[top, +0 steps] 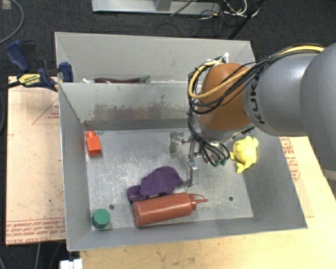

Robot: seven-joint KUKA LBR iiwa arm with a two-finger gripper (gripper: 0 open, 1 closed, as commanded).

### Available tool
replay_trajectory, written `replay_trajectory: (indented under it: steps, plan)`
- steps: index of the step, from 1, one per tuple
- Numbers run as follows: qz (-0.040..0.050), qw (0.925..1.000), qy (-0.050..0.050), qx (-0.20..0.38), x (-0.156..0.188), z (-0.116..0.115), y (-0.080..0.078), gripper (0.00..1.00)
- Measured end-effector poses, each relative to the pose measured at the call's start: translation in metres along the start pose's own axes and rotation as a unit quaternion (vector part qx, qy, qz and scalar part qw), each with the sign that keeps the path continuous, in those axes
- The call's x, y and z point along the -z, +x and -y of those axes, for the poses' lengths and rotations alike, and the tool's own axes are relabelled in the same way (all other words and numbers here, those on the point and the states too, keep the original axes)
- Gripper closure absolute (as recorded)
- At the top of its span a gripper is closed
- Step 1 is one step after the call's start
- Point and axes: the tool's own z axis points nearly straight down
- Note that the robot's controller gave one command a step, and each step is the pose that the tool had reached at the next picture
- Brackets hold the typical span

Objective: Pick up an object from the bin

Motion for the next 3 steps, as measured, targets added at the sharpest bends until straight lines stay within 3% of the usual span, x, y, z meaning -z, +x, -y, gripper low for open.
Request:
replay_trajectory:
  steps: [1,2,3]
  plan:
    - [0.0038,0.9990,-0.001,-0.044,-0.002,-0.027,0.000,0.00]
    - [0.0039,0.9913,0.000,0.132,-0.014,-0.069,0.020,1.00]
    - [0.0035,0.9910,0.000,0.134,-0.015,-0.072,0.022,1.00]
